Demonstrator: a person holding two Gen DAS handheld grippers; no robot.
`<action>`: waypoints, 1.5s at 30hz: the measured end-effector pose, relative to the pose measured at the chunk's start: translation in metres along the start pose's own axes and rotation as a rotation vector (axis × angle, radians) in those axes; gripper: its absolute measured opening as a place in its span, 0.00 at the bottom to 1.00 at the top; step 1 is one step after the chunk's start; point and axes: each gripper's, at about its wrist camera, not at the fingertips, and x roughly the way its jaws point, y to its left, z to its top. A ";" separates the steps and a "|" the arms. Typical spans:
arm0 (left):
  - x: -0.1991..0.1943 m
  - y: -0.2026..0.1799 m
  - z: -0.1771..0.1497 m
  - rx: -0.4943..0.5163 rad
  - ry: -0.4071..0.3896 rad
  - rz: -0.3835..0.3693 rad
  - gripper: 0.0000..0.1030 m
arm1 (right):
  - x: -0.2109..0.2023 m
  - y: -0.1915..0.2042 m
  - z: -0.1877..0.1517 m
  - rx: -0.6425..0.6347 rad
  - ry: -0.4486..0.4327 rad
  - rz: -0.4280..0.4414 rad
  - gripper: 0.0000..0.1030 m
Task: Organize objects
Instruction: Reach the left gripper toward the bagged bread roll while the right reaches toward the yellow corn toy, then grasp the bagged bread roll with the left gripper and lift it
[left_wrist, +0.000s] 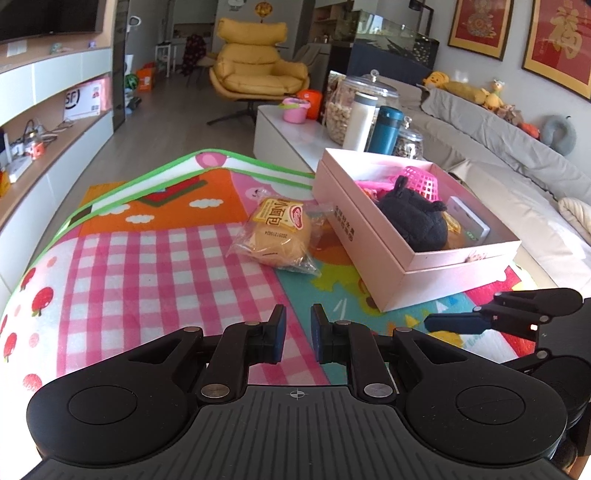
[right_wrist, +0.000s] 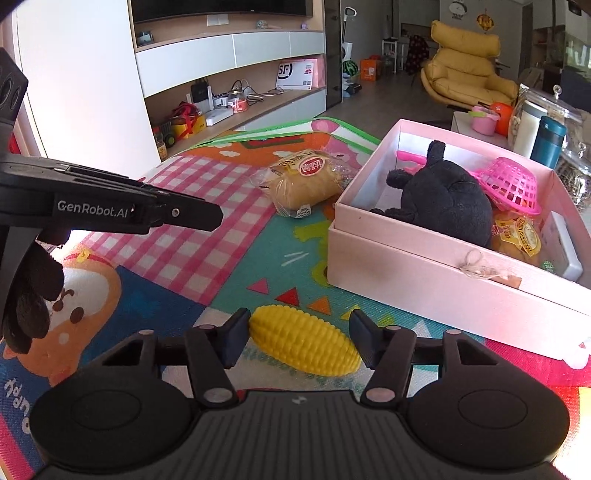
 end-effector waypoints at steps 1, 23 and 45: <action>0.001 0.000 -0.002 -0.001 0.007 0.004 0.16 | -0.002 -0.001 -0.001 0.000 -0.005 -0.010 0.53; 0.017 -0.076 -0.032 0.358 0.125 -0.003 0.18 | -0.040 -0.086 -0.051 0.217 -0.074 -0.236 0.55; 0.016 -0.100 -0.045 0.375 0.171 -0.162 0.76 | -0.046 -0.095 -0.056 0.282 -0.114 -0.223 0.85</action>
